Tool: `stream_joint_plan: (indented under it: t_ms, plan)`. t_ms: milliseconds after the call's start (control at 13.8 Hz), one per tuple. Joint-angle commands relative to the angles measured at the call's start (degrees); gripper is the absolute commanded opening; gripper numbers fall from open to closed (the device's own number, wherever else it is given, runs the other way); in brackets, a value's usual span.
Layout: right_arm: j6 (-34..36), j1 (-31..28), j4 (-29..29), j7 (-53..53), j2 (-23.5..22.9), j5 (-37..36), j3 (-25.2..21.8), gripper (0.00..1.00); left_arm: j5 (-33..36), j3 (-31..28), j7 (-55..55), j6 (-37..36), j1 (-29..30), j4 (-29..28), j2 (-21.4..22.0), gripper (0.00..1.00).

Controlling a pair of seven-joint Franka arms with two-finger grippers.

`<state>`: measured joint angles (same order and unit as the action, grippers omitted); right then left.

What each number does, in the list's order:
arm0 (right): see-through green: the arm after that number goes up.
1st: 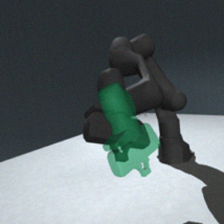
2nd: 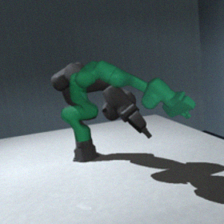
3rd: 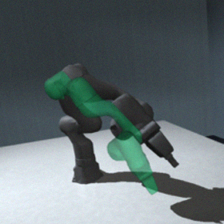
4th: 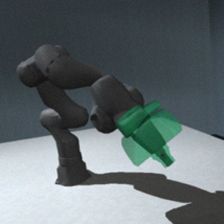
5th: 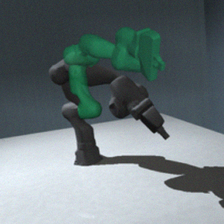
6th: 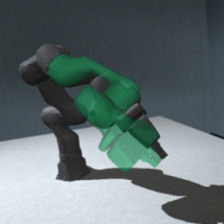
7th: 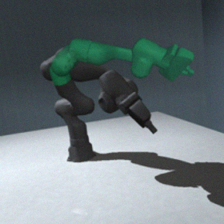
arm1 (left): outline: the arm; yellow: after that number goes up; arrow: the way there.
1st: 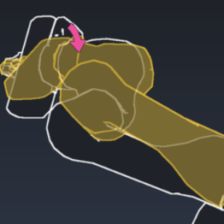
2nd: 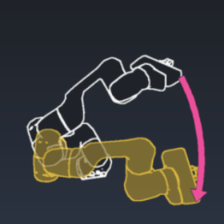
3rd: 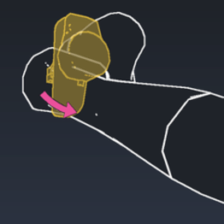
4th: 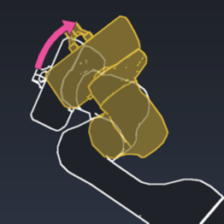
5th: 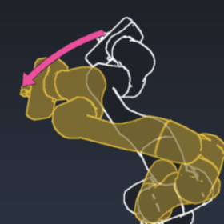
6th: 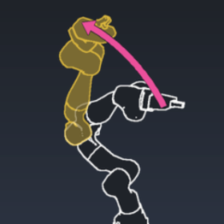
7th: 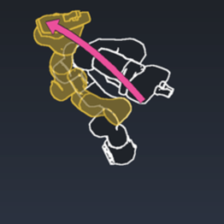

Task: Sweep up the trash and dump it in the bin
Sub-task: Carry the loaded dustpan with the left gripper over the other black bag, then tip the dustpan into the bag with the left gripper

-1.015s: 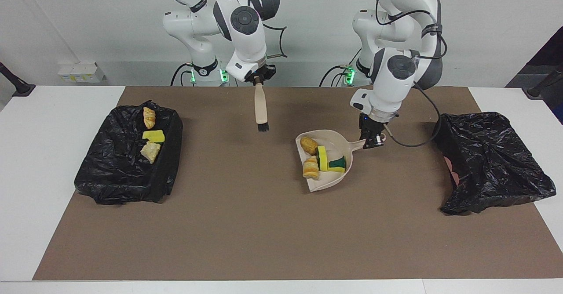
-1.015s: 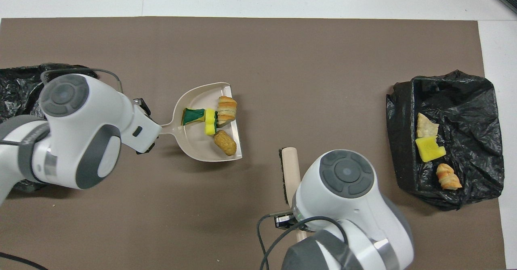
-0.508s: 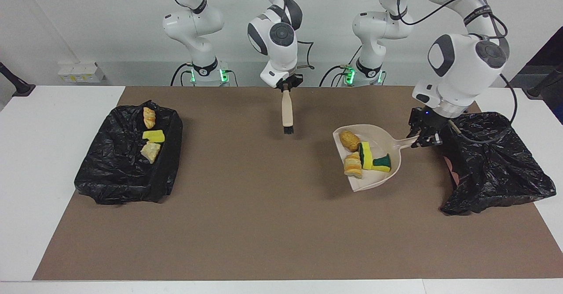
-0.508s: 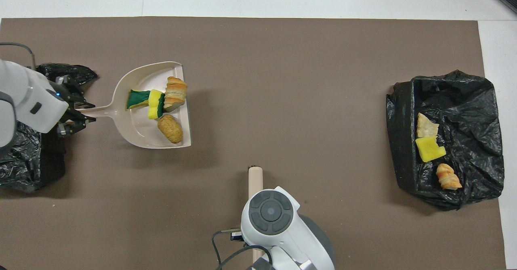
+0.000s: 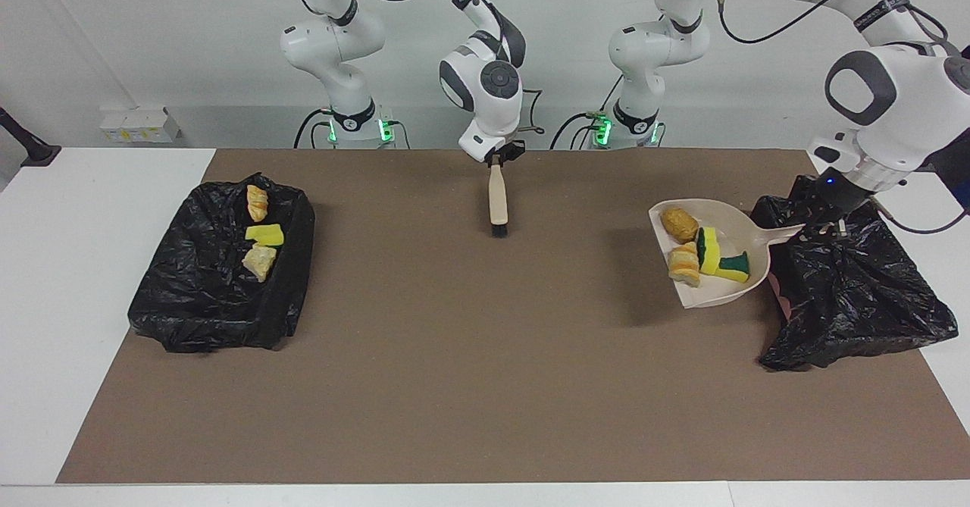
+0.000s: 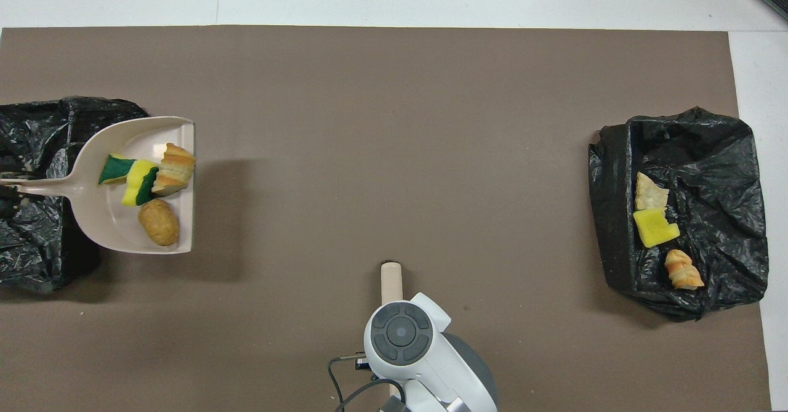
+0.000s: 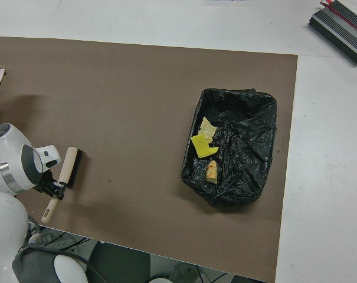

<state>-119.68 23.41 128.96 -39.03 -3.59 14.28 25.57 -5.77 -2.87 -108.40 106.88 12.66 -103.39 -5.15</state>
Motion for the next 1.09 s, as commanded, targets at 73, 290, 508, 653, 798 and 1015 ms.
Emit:
stream_joint_plan:
  t_ms: [73, 290, 508, 653, 798, 1015]
  plan:
    - [-1.96, -0.03, 1.3, 1.58, 0.16, -0.66, -0.08, 0.44, 3.72, 0.23, -9.0, -2.55, 7.54, 4.15, -0.99, 0.0]
    - [-1.79, -1.07, -1.68, 1.76, -0.63, -3.82, -0.17, 1.0, 9.88, 0.23, -10.78, -3.61, 11.33, 12.49, -5.73, 0.0]
    - [-2.58, -6.68, -5.46, 1.76, -0.02, -4.61, -0.52, 1.0, 15.68, 0.14, -10.08, -1.34, 11.86, 17.61, -8.9, 0.0]
    - [-2.49, -11.95, -8.71, 1.76, 0.16, -5.58, -0.52, 1.0, 19.81, 0.06, -8.16, 3.14, 11.86, 17.53, -9.17, 0.0]
    - [-2.32, -17.4, -11.17, 2.11, 0.33, -6.1, -0.52, 1.0, 28.3, 0.14, -2.72, 4.21, 10.38, 17.44, -9.17, 0.0]
    - [-1.61, -21.47, -11.62, 3.16, 1.65, -7.78, -0.52, 1.0, 40.9, 0.23, 7.74, 5.18, 6.25, 16.21, -8.3, 0.0]
